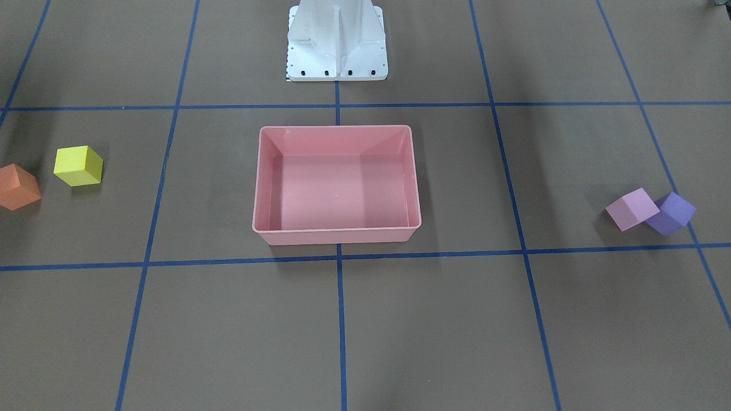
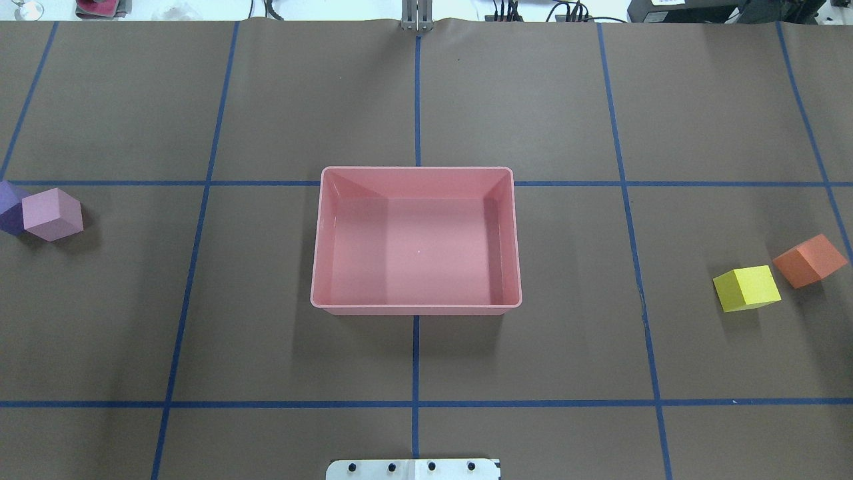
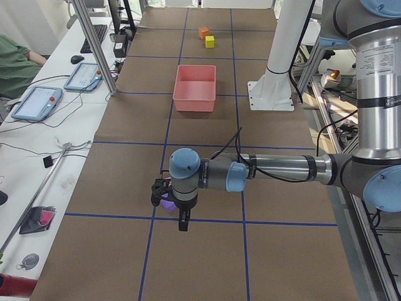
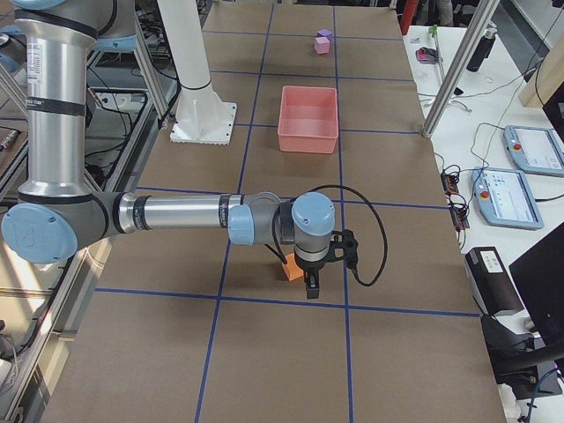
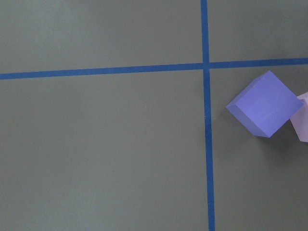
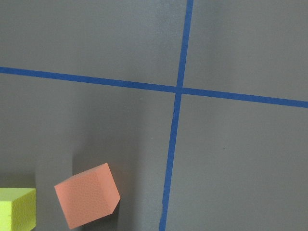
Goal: Place blocks into pink bin with both arms
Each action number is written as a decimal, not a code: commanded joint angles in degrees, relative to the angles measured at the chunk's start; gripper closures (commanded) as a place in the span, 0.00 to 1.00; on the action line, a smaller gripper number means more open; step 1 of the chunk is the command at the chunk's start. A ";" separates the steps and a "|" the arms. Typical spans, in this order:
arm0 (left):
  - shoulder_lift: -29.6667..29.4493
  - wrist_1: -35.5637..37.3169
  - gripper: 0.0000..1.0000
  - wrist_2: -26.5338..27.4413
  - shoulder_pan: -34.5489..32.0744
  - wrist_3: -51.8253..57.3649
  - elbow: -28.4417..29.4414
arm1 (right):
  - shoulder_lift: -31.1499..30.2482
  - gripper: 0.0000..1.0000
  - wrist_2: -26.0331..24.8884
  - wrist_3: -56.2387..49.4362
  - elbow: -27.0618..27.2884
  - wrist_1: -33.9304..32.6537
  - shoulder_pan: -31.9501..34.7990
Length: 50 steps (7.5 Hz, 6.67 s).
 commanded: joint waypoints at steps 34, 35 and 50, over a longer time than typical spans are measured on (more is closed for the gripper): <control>-10.73 -30.51 0.63 9.58 29.80 -52.19 14.03 | 0.04 0.00 1.11 0.36 0.35 0.09 -0.36; -10.64 -30.34 1.00 9.23 29.80 -52.02 13.68 | 0.22 0.00 1.02 0.44 0.35 0.09 -0.45; -49.23 24.24 1.00 7.38 38.14 -79.61 -11.11 | -3.56 0.01 -3.89 36.74 4.48 26.37 -28.38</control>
